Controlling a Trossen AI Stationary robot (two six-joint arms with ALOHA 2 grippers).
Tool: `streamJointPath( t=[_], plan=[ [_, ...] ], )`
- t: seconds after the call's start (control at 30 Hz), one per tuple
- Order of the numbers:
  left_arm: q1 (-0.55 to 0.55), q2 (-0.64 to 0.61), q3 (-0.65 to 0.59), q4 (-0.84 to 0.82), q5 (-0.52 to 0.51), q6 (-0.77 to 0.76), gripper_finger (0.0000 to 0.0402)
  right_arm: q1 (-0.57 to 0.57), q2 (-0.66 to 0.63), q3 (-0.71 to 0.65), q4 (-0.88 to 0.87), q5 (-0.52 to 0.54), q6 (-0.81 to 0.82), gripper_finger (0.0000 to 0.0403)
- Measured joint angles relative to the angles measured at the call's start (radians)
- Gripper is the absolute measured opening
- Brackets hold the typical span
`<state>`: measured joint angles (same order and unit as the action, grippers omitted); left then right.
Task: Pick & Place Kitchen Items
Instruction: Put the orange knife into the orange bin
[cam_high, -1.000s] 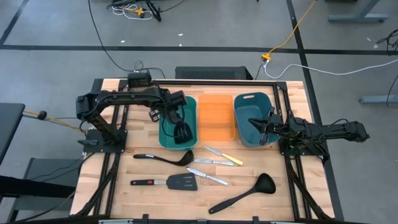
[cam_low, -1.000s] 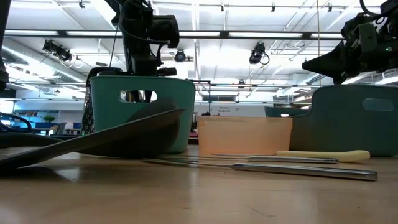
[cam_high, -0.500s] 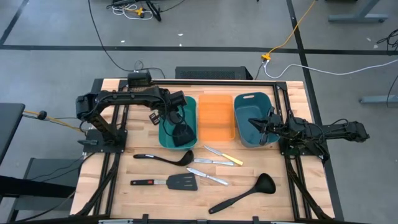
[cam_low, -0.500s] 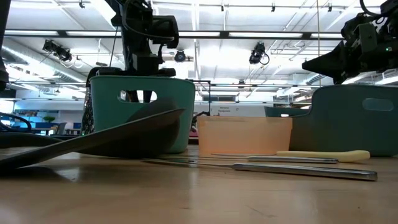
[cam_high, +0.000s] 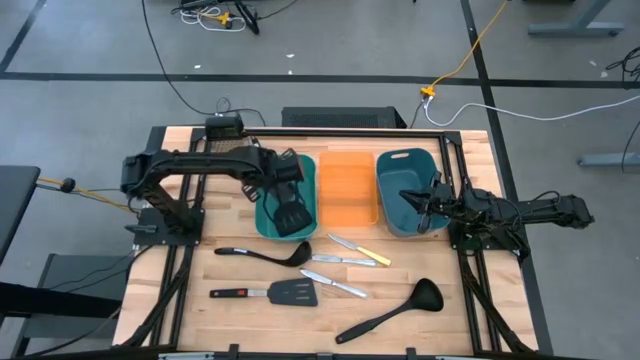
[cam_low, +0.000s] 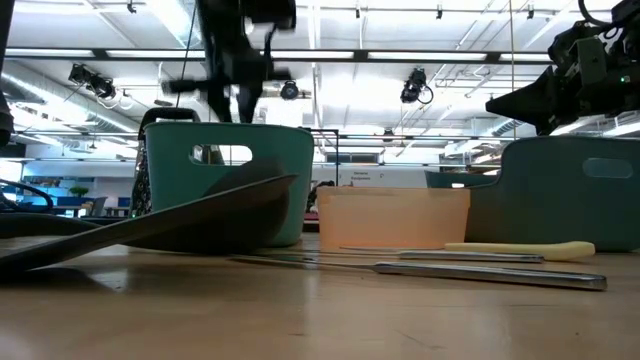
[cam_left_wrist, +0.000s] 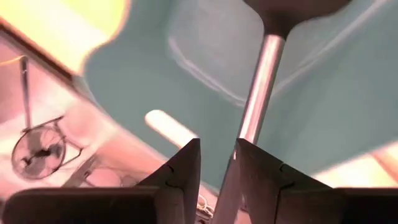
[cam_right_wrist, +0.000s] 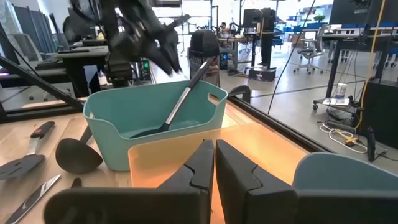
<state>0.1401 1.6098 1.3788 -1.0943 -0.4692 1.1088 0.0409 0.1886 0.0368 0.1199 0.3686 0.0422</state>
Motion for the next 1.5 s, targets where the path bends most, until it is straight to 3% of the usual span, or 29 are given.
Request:
streamJointPath(
  t=[0.2, 0.27, 0.33, 0.43, 0.5, 0.6, 0.77, 0.93, 1.13, 1.5],
  plan=[
    [-0.118, -0.063, 0.167, -0.229, -0.082, -0.289, 0.0081, 0.0, 0.0, 0.0, -0.004, -0.001, 0.0, 0.0027],
    [-0.145, -0.11, 0.19, -0.286, -0.056, -0.437, 0.0057, 0.0, 0.0, 0.0, -0.004, -0.002, 0.0, 0.0027],
    [-0.153, -0.173, 0.191, -0.298, 0.044, -0.595, 0.0028, 0.0, 0.0, 0.0, -0.004, -0.002, 0.0, 0.0027],
    [-0.123, -0.302, 0.149, -0.24, 0.287, -0.793, 0.0008, 0.0, 0.0, 0.0, -0.003, -0.002, 0.0, 0.0027],
    [-0.109, -0.406, 0.079, -0.157, 0.382, -0.883, 0.0008, 0.0, 0.0, 0.0, -0.003, -0.003, 0.0, 0.0027],
    [-0.101, -0.578, -0.068, 0.005, 0.443, -0.99, 0.0005, 0.0, 0.0, 0.0, -0.001, -0.007, 0.0, 0.0027],
    [-0.098, -0.878, -0.379, 0.362, 0.425, -1.137, 0.0004, 0.0, 0.0, 0.0, 0.001, -0.01, 0.002, 0.0027],
    [-0.099, -1.084, -0.67, 0.668, 0.376, -1.245, 0.0003, 0.0, 0.0, 0.0, 0.005, -0.01, 0.002, 0.0027],
    [-0.1, -1.182, -0.943, 1.038, 0.373, -1.239, 0.0002, 0.0, 0.0, 0.0, 0.008, -0.01, 0.002, 0.0027],
    [-0.1, -1.245, -1.191, 1.258, 0.315, -1.15, 0.0001, 0.0, 0.0, 0.0, 0.007, -0.011, 0.002, 0.0027]
  ],
)
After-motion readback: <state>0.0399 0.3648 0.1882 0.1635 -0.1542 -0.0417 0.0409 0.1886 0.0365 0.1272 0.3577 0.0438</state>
